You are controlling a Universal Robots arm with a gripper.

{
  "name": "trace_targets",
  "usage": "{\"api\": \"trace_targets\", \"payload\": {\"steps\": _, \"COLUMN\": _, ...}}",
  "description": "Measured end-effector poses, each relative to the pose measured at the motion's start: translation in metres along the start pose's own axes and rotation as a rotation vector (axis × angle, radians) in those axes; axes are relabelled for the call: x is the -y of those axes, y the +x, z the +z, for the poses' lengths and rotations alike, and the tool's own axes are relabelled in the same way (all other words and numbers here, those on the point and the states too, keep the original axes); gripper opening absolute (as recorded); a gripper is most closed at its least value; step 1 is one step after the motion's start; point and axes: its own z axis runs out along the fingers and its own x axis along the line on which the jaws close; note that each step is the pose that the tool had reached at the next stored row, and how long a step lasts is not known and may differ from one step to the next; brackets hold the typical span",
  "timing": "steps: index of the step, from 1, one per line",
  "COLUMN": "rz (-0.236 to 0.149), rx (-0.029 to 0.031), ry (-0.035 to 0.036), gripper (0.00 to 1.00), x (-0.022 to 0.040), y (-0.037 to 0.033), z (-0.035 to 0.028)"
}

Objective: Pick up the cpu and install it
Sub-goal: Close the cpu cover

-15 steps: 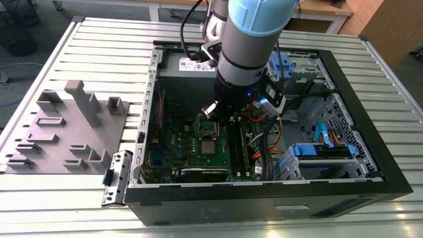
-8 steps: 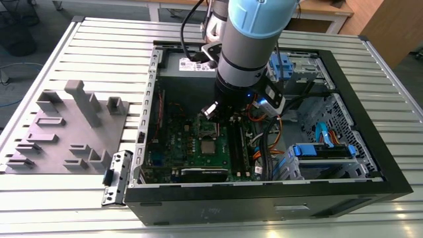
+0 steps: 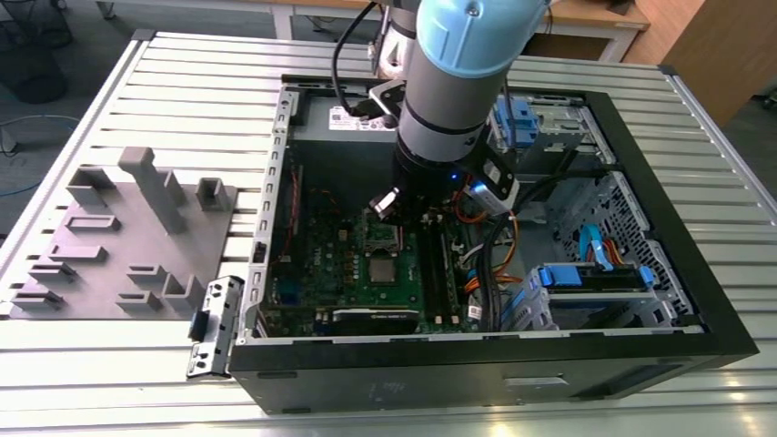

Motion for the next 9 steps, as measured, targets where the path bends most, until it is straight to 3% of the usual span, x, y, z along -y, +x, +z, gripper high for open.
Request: {"api": "trace_targets", "payload": {"steps": 9, "rz": 0.0, "rx": -0.0001, "ry": 0.0, "gripper": 0.11, "x": -0.0009, "y": -0.0006, "z": 0.0061}}
